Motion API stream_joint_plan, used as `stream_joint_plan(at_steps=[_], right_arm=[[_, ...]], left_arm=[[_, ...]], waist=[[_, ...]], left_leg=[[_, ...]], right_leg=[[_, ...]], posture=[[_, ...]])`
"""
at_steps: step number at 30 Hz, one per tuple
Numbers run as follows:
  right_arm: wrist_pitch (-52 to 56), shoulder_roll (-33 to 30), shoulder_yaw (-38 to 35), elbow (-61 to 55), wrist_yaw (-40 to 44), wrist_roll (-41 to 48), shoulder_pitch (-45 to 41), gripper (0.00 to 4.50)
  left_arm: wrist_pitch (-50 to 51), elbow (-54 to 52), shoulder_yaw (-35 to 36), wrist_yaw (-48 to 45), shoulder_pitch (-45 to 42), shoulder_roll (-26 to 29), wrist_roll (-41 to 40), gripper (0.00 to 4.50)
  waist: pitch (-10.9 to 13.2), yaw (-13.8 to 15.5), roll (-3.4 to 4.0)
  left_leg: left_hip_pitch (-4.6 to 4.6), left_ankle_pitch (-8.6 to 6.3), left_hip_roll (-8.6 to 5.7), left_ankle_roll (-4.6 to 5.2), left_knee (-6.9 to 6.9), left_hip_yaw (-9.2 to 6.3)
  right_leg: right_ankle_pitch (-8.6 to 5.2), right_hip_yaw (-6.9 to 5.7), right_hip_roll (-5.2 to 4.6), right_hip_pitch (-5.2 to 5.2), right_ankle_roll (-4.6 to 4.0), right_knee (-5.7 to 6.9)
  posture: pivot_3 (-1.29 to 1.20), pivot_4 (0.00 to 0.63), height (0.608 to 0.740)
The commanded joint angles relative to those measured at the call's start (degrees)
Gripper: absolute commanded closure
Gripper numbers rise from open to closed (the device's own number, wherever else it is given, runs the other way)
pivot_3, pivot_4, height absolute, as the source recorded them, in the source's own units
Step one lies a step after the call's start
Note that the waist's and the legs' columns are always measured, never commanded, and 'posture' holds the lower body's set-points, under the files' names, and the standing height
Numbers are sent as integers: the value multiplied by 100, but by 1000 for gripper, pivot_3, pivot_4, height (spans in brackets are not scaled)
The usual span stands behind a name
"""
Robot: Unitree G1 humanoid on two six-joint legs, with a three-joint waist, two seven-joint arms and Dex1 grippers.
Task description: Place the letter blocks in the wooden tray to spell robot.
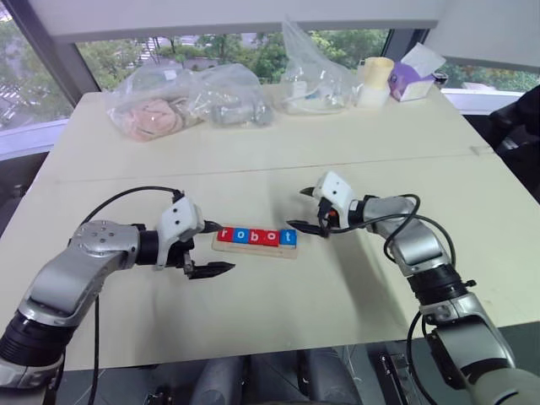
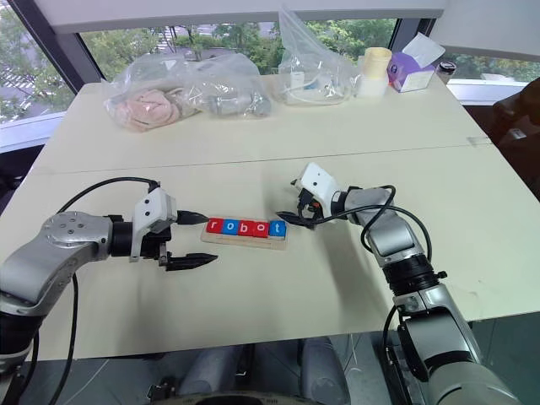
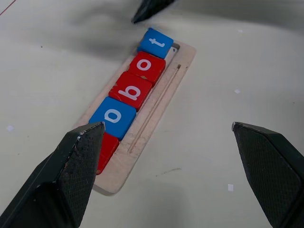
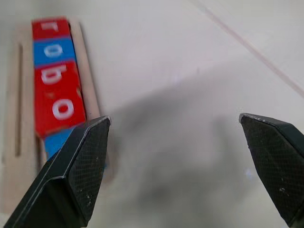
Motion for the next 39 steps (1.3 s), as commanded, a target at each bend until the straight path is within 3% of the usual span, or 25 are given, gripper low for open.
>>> stream_joint_plan(at_steps=[1, 7, 14, 31, 39], right_arm=[[-117, 20, -16, -141, 101, 55, 31, 68], [19, 14, -28, -373, 221, 151, 162, 68], [-174, 122, -269, 2, -190, 90, -60, 68], [-362, 190, -125, 151, 17, 95, 186, 68], [-492, 156, -265, 154, -314, 1, 188, 68]], left_arm=[[62, -167, 60, 25, -54, -17, -83, 0], [261, -332, 66, 125, -70, -55, -127, 0], [463, -362, -57, 258, -250, -172, -141, 0], [134, -406, -298, 499, 149, -409, 201, 0], [127, -347, -195, 481, 121, -376, 140, 0]], waist=[[0, -3, 0], [0, 6, 0], [0, 1, 0], [0, -5, 0], [0, 5, 0]], left_leg=[[0, 0, 0, 0, 0, 0], [0, 0, 0, 0, 0, 0], [0, 0, 0, 0, 1, 0], [1, 0, 1, 0, 1, -1], [0, 0, 0, 0, 1, -1]], right_leg=[[2, 0, 1, 0, 4, 0], [4, 0, 0, 0, 7, 0], [4, 0, 1, 0, 7, 1], [4, 1, 2, 0, 8, 1], [4, 1, 2, 0, 7, 1]], posture=[[0, 150, 740], [0, 150, 740], [0, 150, 740], [0, 150, 740], [0, 150, 740]])
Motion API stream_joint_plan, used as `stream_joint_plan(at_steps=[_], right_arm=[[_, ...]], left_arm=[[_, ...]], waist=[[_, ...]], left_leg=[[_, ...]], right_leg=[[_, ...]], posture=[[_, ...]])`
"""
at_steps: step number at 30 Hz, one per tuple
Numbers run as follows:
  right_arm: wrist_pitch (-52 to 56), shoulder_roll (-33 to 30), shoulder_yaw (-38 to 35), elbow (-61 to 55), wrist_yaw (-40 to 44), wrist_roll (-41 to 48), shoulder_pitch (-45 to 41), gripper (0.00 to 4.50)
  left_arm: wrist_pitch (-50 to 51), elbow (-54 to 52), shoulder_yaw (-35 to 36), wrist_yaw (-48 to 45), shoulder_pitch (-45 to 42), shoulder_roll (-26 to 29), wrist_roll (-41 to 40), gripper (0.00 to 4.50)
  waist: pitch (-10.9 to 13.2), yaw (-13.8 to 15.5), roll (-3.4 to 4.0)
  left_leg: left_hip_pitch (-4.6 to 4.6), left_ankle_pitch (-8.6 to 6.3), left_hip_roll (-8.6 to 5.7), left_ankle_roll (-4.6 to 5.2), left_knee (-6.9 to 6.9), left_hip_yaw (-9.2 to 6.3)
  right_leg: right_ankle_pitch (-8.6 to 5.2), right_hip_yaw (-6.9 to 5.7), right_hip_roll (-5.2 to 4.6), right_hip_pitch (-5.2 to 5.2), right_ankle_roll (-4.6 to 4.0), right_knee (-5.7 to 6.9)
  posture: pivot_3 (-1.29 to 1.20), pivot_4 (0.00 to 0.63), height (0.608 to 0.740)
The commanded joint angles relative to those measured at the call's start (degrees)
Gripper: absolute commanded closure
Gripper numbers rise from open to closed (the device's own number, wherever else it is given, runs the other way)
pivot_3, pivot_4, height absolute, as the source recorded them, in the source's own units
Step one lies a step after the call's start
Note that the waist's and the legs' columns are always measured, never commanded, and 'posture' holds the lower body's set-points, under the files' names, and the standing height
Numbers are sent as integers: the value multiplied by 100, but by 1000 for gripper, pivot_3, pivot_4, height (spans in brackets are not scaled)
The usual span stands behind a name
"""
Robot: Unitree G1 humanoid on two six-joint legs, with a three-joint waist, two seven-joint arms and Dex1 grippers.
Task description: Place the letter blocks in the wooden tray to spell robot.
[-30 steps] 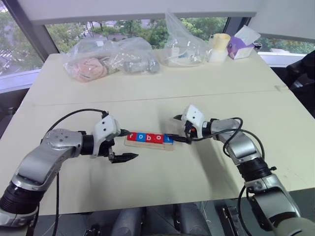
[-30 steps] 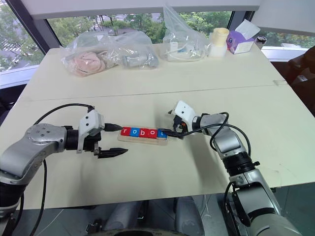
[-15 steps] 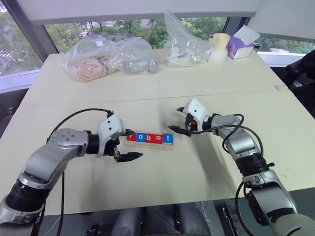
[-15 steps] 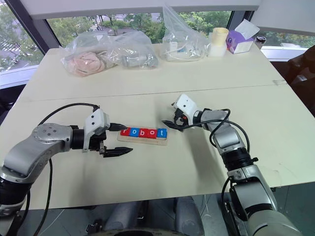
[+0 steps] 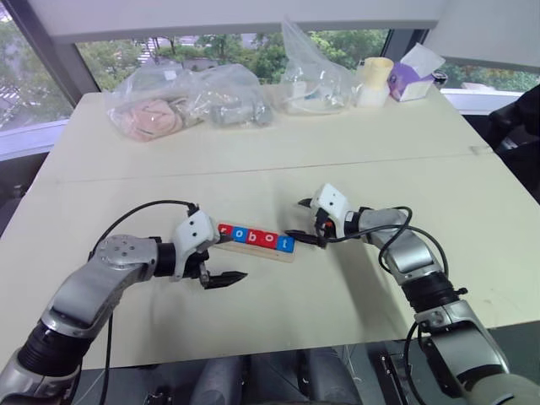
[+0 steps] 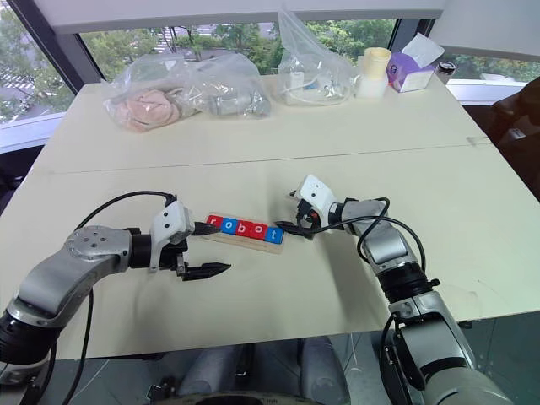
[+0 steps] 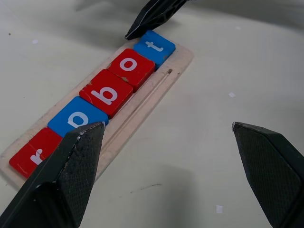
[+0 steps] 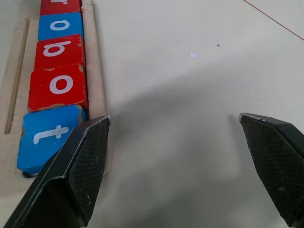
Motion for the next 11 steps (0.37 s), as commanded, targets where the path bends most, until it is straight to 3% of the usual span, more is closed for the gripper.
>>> stream_joint_plan(at_steps=[1, 5, 11], right_arm=[[-138, -69, -416, -253, -338, 49, -57, 68], [790, -484, -1100, -1550, -372, 657, 413, 68], [3499, -1369, -2071, -4480, -19, 2720, 2384, 68]], left_arm=[[-3, 2, 451, -168, -84, 159, -246, 0], [112, 259, 1288, -494, 259, 638, -601, 0], [297, 165, 2426, -551, 1224, 935, -946, 0]], waist=[[0, 1, 0], [0, 6, 1], [-3, 33, -1]], left_leg=[[0, 0, 0, 0, 0, 0], [-3, 0, 0, 0, -3, -2], [-3, -8, -2, 11, -33, -5]], right_leg=[[0, 0, 0, 0, 0, 0], [-2, 0, 0, -6, -3, 0], [-14, 1, -29, -7, -5, -10]], posture=[[0, 150, 740], [0, 150, 740], [0, 150, 740]])
